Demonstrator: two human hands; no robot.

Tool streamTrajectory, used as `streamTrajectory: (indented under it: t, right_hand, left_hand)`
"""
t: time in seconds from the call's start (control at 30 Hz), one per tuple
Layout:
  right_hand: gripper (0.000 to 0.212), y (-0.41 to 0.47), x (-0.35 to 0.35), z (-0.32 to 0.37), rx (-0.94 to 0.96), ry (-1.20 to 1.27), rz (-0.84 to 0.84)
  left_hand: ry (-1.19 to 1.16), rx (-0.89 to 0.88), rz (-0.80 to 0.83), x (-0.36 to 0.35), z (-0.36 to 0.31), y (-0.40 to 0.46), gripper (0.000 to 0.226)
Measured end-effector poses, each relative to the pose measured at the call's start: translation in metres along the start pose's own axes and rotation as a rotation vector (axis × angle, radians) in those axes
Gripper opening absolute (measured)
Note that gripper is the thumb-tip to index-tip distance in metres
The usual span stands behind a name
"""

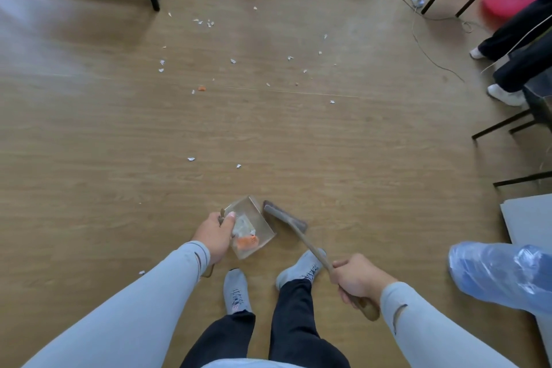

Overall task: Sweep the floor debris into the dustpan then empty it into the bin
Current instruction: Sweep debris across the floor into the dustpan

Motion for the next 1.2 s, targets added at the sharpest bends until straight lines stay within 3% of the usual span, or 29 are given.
streamTrajectory:
  t: [0.13,0.27,0.53,0.7,0.93,1.2]
  right_hand:
    - [0.034,-0.023,0.031,-0.020,-0.105,0.231,0.045]
    - [0.026,-0.048,0.042,-0.040,-0.058,0.290,0.014]
    - [0.020,-0.030,0.075,0.000,0.036,0.296,-0.106]
    - [0.012,-0.020,0.115,0.015,0.065,0.500,-0.154]
    - [0.024,-0.016,0.210,0.031,0.112,0.775,-0.144]
    - [0.037,-0.009,0.272,0.033,0.182,0.658,-0.208]
  left_hand:
    - [-0.086,0.041,0.075,-0.003,0.004,0.004,0.032]
    - [-0.192,0.087,0.220,-0.004,-0.003,0.010,0.035]
    - [-0.201,0.064,-0.021,0.008,-0.053,-0.002,0.066]
    - [-0.169,0.003,-0.069,0.019,-0.101,-0.012,0.065]
    - [-0.213,-0.100,-0.140,0.036,-0.202,-0.029,0.057]
    - [-0.238,-0.148,-0.195,0.034,-0.304,-0.028,0.056]
Point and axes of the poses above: each hand's wrist, its own y-axis towards the middle knuckle, its own x-axis out of the back of the hand, z = x × y, the point moved 4 cm from there along y, towards the middle knuckle, and after that the axes turned 14 degrees about y, right-handed, at the moved point
